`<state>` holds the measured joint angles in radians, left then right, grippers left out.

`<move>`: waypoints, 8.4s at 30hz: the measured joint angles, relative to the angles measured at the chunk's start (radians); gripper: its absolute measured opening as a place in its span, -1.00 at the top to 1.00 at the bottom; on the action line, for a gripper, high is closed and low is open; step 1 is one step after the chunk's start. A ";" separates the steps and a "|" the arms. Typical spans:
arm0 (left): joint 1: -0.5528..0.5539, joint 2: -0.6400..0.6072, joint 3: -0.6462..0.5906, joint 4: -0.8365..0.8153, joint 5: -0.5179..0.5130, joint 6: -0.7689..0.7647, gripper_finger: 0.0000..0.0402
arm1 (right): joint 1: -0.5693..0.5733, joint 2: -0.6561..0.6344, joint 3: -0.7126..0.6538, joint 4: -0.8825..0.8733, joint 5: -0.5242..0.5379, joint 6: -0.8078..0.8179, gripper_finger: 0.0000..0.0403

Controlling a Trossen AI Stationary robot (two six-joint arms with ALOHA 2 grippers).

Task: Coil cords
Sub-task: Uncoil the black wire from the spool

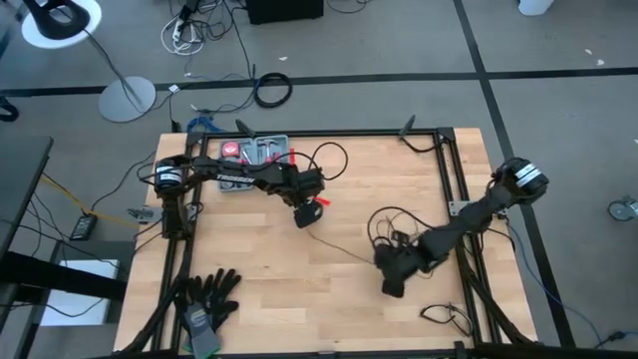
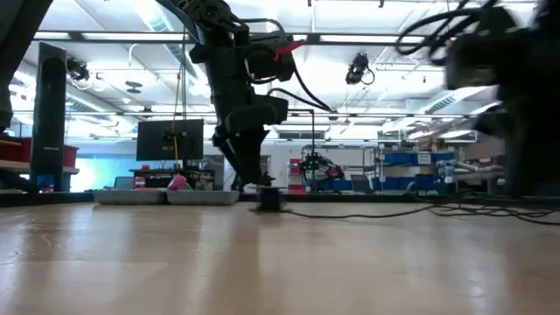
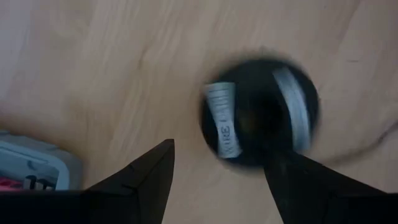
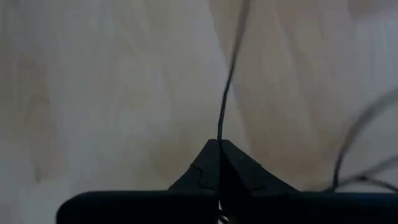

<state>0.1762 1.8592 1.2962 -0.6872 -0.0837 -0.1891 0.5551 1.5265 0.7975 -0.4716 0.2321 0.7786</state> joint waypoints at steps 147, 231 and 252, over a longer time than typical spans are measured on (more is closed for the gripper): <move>0.023 0.080 0.000 0.205 0.018 0.027 -0.21 | -0.087 0.058 -0.002 0.034 0.042 -0.079 0.99; 0.024 0.079 0.001 0.187 0.072 0.056 -0.42 | -0.303 0.320 0.001 0.687 0.185 -0.337 0.06; 0.025 0.079 0.001 0.186 0.069 0.001 -0.46 | -0.287 0.315 0.007 0.624 0.069 -0.364 0.88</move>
<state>0.2008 1.9381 1.2976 -0.5011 -0.0147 -0.1879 0.2680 1.8419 0.8043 0.1520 0.3010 0.4143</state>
